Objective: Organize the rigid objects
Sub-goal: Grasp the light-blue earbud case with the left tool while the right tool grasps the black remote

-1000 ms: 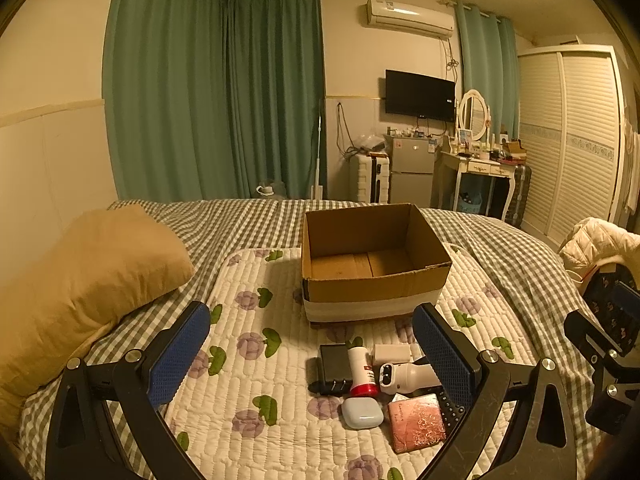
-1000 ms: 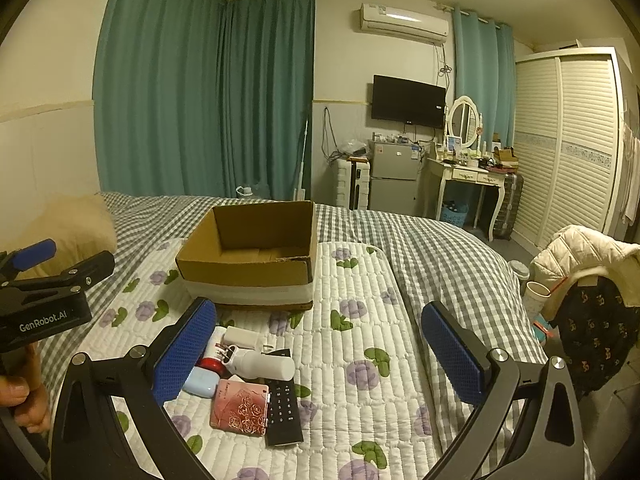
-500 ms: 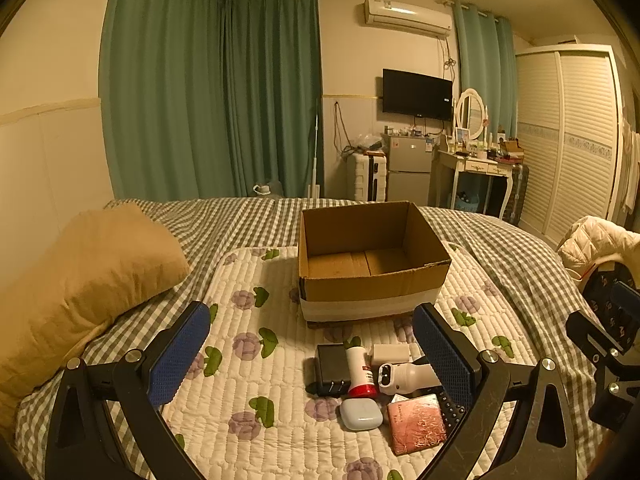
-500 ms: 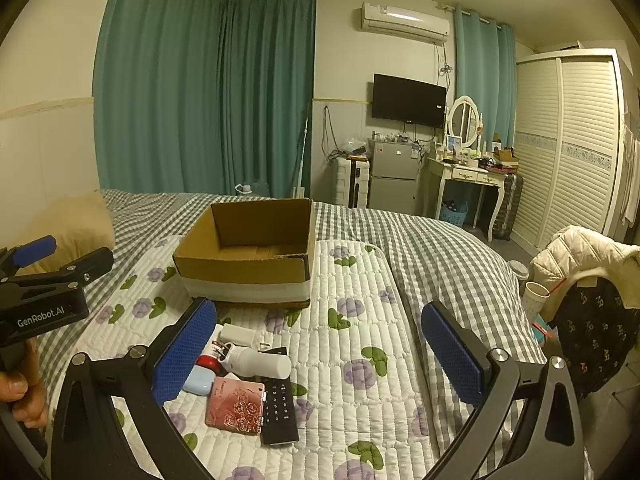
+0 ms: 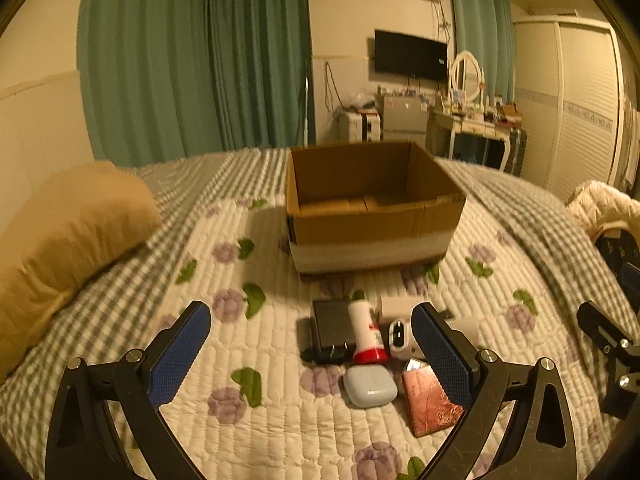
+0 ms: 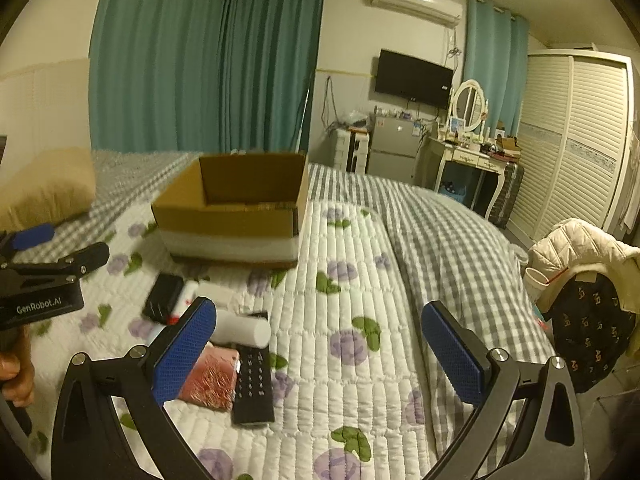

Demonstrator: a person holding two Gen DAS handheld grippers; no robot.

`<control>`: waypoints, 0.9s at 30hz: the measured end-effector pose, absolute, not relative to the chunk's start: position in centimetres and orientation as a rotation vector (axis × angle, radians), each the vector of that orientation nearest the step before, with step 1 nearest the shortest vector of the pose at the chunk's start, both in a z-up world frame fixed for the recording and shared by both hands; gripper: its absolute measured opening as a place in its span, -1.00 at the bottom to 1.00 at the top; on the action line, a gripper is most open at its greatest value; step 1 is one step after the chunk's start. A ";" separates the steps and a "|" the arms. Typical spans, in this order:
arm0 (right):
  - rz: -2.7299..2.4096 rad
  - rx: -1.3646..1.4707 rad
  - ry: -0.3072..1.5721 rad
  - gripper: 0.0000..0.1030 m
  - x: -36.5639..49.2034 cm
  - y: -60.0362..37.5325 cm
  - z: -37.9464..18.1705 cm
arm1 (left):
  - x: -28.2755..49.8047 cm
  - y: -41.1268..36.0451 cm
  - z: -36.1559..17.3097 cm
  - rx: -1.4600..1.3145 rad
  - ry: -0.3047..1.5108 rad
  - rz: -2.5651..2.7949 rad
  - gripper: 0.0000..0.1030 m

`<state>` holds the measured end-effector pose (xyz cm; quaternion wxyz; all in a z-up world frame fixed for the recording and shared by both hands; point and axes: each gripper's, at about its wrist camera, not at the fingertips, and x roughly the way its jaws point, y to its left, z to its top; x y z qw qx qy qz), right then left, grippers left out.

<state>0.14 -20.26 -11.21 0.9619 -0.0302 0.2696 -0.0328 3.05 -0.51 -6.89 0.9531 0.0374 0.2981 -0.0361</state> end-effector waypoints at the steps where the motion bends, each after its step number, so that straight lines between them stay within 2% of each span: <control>1: -0.065 -0.065 0.560 1.00 0.4 -20.3 -11.8 | 3.3 -0.7 -7.6 0.080 0.622 -0.080 0.96; 7: -0.035 -0.062 0.670 1.00 2.2 -20.2 -15.9 | 4.6 -1.7 -11.8 0.120 0.714 -0.106 0.95; 16: 0.012 -0.076 0.854 1.00 4.9 -19.8 -22.0 | 6.8 -2.3 -17.1 0.097 0.897 -0.179 0.66; 25: 0.040 -0.094 0.905 1.00 7.0 -18.7 -24.4 | 8.1 -3.0 -18.8 0.110 0.925 -0.205 0.63; 27: 0.044 -0.083 0.909 1.00 7.5 -18.8 -24.7 | 8.6 -3.1 -19.2 0.122 0.923 -0.203 0.54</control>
